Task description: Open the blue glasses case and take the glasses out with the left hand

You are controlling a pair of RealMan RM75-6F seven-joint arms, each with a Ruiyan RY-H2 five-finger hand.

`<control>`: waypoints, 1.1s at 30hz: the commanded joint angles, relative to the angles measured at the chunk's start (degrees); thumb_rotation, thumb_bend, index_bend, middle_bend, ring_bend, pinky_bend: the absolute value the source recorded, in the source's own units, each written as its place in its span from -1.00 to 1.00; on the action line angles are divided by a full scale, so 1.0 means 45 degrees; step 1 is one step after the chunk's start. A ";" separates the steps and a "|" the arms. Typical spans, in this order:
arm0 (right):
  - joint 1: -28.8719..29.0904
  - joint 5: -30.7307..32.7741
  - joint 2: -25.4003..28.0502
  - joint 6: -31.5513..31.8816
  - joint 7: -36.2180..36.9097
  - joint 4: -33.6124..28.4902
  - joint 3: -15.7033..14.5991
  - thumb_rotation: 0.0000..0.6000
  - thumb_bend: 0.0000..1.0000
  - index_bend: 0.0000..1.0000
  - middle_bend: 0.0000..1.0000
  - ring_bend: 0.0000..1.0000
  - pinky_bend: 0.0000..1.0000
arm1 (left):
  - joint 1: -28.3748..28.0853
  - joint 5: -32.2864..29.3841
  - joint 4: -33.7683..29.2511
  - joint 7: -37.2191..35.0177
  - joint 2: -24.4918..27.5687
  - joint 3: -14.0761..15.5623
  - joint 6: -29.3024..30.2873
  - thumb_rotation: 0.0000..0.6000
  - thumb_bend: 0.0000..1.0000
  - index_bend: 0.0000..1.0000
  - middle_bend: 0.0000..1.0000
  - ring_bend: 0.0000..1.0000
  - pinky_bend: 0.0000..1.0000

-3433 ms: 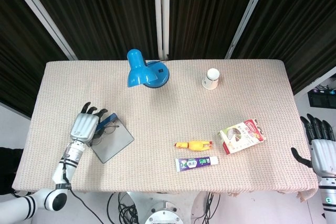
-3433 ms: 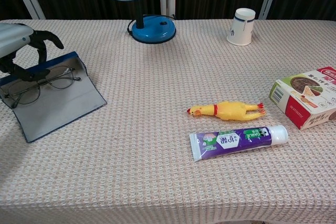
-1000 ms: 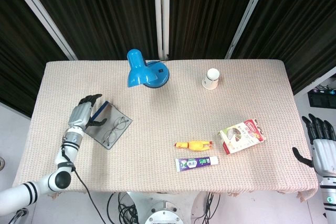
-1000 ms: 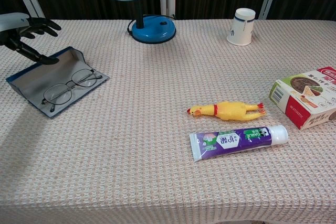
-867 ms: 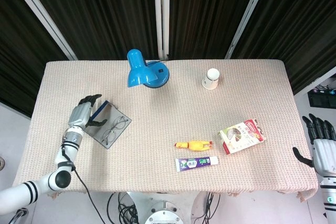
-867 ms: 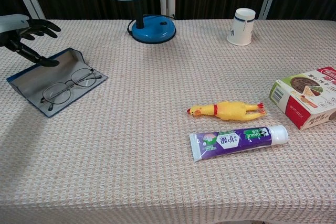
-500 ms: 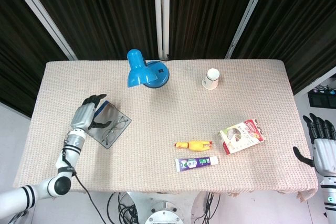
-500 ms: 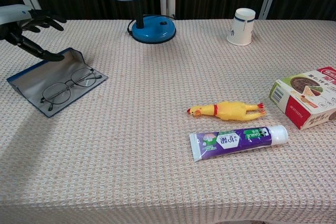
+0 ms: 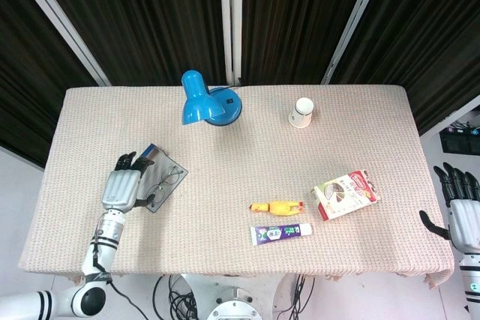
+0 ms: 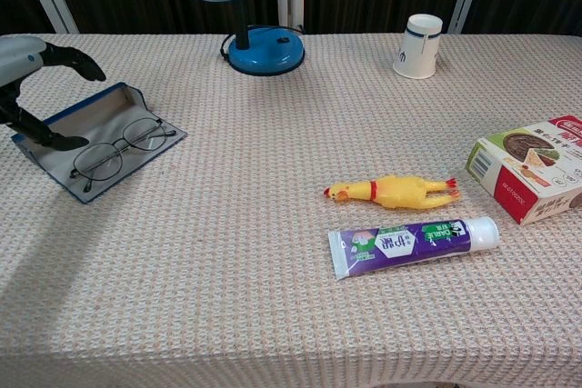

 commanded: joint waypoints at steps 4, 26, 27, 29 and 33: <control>-0.0020 -0.0061 0.0039 0.0050 -0.0002 -0.0096 0.0001 1.00 -0.56 -1.00 -1.00 -1.00 -1.00 | -0.0034 -0.1260 -0.0676 0.1364 -0.0397 -0.0333 0.0404 1.00 -0.57 -0.53 -0.59 -0.89 -0.80; -0.0095 -0.0447 0.0180 0.0393 0.0339 -0.0310 -0.0024 1.00 -0.56 -1.00 -1.00 -1.00 -1.00 | -0.1706 -0.6148 -0.1493 0.4718 -0.2131 -0.2516 0.2515 1.00 -0.47 -0.54 -0.49 -0.78 -0.67; -0.0088 -0.0455 0.0166 0.0380 0.0359 -0.0302 -0.0029 1.00 -0.56 -1.00 -1.00 -1.00 -1.00 | -0.1745 -0.6255 -0.1499 0.4709 -0.2204 -0.2603 0.2570 1.00 -0.47 -0.54 -0.48 -0.78 -0.67; -0.0080 -0.0479 0.0141 0.0366 0.0414 -0.0271 -0.0040 1.00 -0.56 -1.00 -1.00 -1.00 -1.00 | -0.1832 -0.6497 -0.1520 0.4746 -0.2327 -0.2755 0.2666 1.00 -0.47 -0.54 -0.47 -0.77 -0.66; -0.0087 -0.0570 0.0101 0.0415 0.0549 -0.0167 -0.0064 1.00 -0.56 -1.00 -1.00 -1.00 -1.00 | -0.2037 -0.6646 -0.1375 0.4883 -0.2636 -0.2822 0.2956 1.00 -0.47 -0.54 -0.44 -0.74 -0.64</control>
